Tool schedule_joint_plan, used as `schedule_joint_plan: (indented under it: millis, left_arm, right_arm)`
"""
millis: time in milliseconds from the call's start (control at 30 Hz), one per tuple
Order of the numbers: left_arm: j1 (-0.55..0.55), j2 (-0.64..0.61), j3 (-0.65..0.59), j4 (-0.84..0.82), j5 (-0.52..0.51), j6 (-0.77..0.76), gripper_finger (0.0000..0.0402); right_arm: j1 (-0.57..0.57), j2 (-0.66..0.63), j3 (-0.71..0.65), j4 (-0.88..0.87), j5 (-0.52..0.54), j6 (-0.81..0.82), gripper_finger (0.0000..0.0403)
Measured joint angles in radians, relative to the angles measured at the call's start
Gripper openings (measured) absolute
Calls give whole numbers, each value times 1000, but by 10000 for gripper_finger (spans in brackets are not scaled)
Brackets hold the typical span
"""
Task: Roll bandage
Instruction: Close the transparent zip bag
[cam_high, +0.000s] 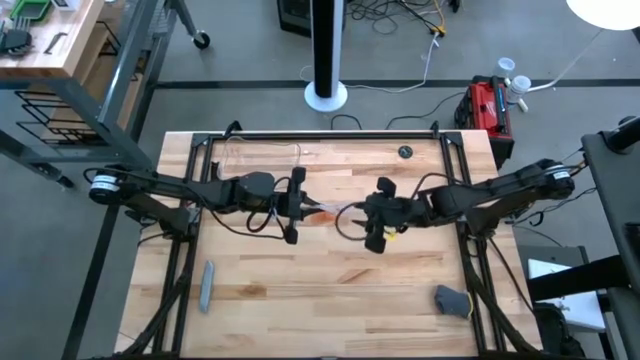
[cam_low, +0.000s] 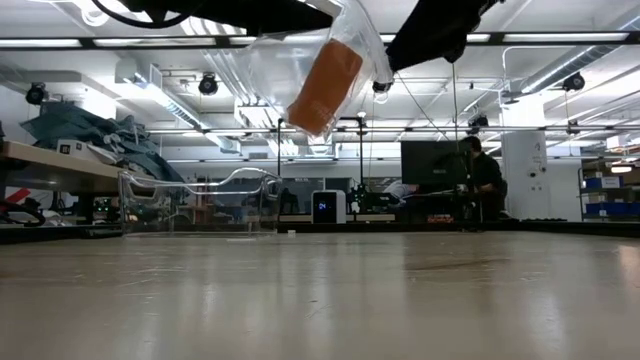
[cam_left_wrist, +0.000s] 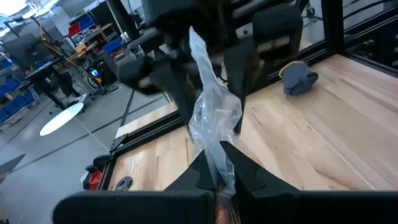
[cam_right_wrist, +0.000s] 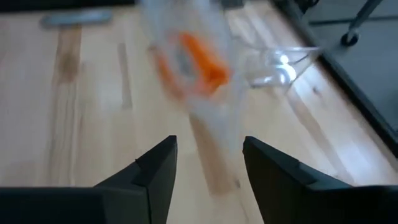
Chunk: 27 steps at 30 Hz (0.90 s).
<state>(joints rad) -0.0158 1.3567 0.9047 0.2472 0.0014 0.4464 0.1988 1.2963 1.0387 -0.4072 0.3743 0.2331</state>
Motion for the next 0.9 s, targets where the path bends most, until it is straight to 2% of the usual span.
schedule_joint_plan:
  millis: [67, 267, 500, 667, 800, 900]
  left_arm:
    - [0, 0, 0, 10, 5, 1, 0]
    - [0, 0, 0, 15, 43, 5, 0]
    - [0, 0, 0, 14, 44, 5, 0]
    - [0, -1, 0, -42, 28, 17, 0]
    - [0, -1, 0, -74, -26, 36, 0]
    - [3, 4, 0, -64, -36, 39, 0]
  right_arm:
    - [-12, -4, -35, 69, -3, -9, 180]
    - [-36, -3, -67, 119, -7, -23, 166]
    - [-35, -3, -56, 158, -20, -71, 106]
    - [-34, -5, -19, 73, -61, -77, 12]
    - [-34, 4, 65, -76, -69, -14, 7]
    - [-34, 49, 138, -181, -131, 15, 4]
